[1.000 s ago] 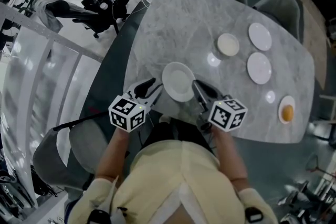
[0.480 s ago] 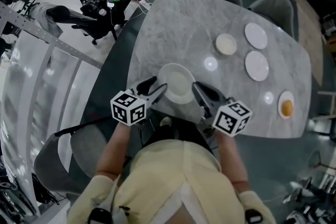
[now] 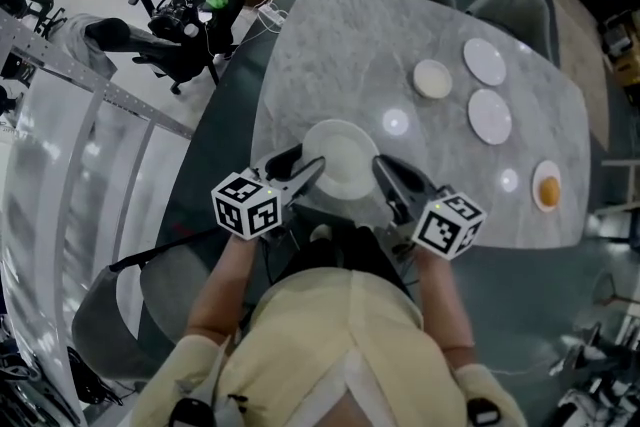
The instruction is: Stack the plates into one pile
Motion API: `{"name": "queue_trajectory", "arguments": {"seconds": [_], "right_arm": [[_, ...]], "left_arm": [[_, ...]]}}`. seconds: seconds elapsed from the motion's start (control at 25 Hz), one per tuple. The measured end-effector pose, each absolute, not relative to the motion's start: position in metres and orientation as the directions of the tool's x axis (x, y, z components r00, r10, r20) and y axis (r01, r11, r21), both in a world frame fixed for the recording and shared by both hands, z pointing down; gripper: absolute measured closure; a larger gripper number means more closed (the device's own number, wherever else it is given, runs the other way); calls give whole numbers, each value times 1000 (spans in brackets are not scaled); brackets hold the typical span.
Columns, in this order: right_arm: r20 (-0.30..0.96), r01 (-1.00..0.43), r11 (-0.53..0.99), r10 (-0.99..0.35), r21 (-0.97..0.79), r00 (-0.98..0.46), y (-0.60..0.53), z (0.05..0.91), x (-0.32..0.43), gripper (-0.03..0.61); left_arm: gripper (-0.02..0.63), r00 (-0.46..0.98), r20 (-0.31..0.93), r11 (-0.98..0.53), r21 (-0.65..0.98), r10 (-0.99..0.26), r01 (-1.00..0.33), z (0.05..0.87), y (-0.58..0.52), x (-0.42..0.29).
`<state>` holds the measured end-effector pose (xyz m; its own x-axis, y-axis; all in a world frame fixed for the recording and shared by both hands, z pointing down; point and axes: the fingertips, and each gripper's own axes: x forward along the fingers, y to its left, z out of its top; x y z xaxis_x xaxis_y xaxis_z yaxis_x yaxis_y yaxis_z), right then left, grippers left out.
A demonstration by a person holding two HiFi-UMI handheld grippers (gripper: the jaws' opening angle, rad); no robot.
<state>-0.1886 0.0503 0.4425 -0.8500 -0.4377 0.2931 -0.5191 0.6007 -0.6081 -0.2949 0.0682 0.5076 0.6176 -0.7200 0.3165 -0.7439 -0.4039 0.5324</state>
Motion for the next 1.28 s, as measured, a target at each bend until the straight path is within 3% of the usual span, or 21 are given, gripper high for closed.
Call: {"name": "queue_trajectory", "arguments": {"seconds": [0.64, 1.28], "right_arm": [[261, -595, 519, -578, -614, -773, 23, 435, -123, 565], [276, -685, 345, -729, -642, -626, -56, 448, 80, 560]], "left_arm": [[419, 624, 283, -471, 455, -728, -756, 467, 35, -246], [419, 686, 323, -528, 455, -652, -717, 461, -59, -51]]}}
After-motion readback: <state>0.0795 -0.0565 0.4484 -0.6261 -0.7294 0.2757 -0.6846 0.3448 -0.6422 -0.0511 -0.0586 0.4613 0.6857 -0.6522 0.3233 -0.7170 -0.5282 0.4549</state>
